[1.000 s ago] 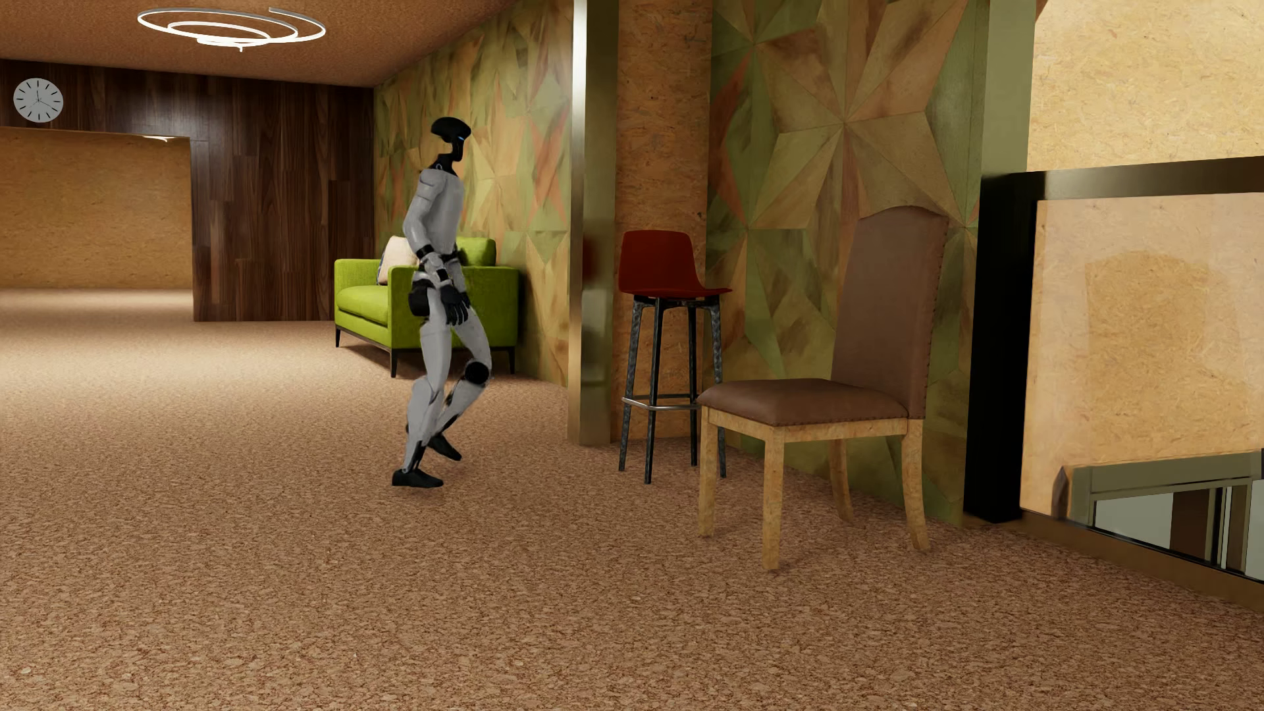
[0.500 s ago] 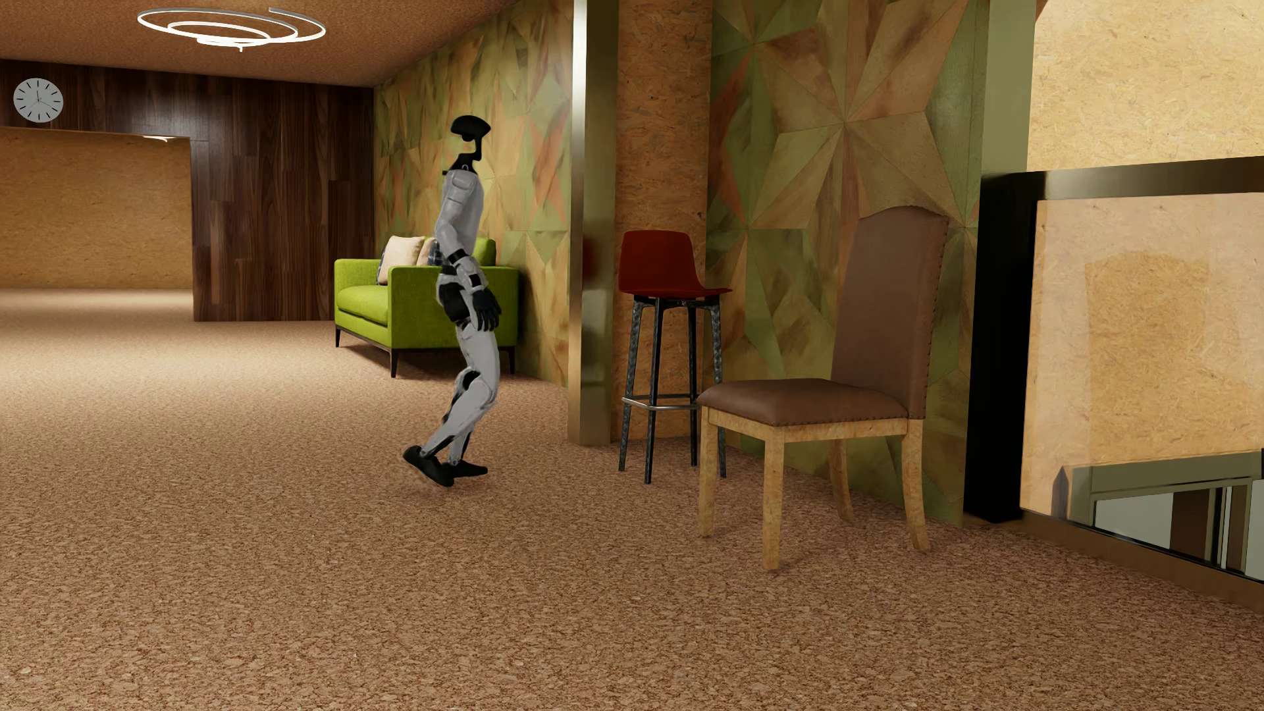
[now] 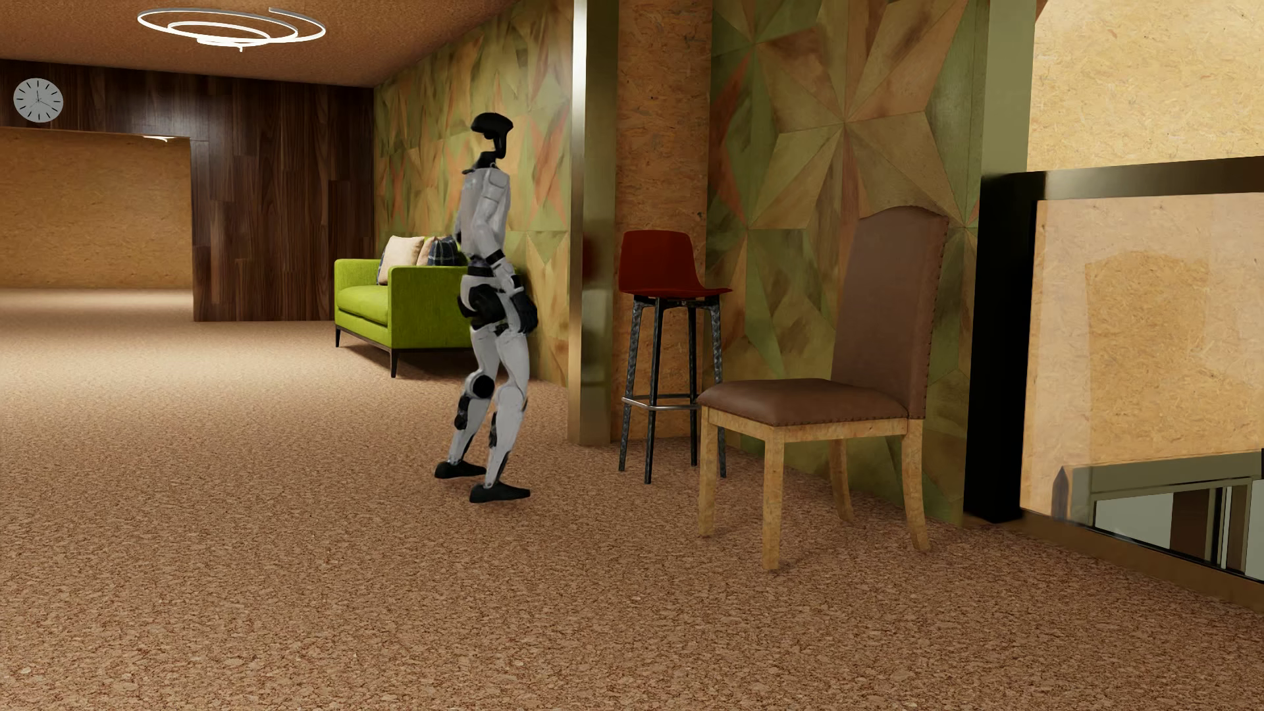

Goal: Go to the stool

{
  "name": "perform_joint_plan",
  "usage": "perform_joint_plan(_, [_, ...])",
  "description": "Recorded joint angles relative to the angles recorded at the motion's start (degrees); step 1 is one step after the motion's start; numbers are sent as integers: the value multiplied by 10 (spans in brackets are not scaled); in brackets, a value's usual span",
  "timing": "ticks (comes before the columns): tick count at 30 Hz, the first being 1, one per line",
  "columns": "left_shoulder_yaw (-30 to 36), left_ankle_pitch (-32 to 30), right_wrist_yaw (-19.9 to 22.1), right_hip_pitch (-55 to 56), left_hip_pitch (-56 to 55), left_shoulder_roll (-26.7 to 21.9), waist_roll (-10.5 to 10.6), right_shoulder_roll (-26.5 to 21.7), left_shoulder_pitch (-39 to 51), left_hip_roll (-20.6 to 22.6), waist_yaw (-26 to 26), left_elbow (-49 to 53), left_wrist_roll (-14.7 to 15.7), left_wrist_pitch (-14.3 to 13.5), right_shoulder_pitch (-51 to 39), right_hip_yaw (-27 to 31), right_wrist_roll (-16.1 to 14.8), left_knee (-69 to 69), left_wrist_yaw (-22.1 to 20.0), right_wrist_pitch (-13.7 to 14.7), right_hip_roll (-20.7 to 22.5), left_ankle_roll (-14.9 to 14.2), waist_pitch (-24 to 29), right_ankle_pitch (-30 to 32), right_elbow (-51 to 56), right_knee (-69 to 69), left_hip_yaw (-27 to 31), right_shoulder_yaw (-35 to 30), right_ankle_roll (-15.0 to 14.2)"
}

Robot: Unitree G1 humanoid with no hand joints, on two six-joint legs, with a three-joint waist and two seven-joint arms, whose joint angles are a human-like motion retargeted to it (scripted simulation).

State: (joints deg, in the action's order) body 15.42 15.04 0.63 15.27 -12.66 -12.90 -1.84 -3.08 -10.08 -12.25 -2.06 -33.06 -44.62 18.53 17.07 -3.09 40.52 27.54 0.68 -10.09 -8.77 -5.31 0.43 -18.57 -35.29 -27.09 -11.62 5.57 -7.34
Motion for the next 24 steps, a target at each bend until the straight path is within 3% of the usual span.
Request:
perform_joint_plan(5, [20, -31, 21, -17, -36, -10, 20, 5, -16, -60, 3, -24, -10, 8, -22, -62, -24, 20, 42, -3, 62, -14, 7, -17, 21, 12, 62, -15, 42])
perform_joint_plan(9, [34, -37, 27, -18, -61, -9, 36, -4, -13, -95, -1, -29, -3, 9, -27, -108, -28, 35, 45, 5, 78, 16, 9, -25, 10, 16, -2, -12, 66])
perform_joint_plan(12, [42, 12, 24, -19, -80, -11, 41, -11, -2, -35, -3, -26, 2, 7, -33, -132, -27, 94, 42, 4, 76, -16, 9, -26, 1, 15, 38, -14, 76])
perform_joint_plan(13, [43, 24, 22, -20, -77, -11, 43, -10, 3, -17, -5, -26, 4, 6, -40, -140, -26, 105, 40, -5, 75, -6, 7, -26, 2, 16, 39, -20, 78])
perform_joint_plan(15, [45, 23, 21, -25, -50, -8, 47, -14, 8, -23, -8, -23, 8, 2, -47, -149, -28, 74, 33, -15, 72, 31, 4, -22, 2, 31, -34, -24, 81])
perform_joint_plan(16, [47, 19, 22, -26, -38, -7, 48, -15, 10, -18, -7, -22, 9, 1, -50, -148, -30, 49, 29, -19, 70, 38, 2, -20, 0, 35, -43, -23, 82])
perform_joint_plan(24, [60, -17, 22, -25, -12, -11, 39, 5, 26, 13, -4, -24, 16, 4, -61, -156, -38, -38, 23, -32, 54, 17, -4, -10, -23, 56, -41, -9, 87])
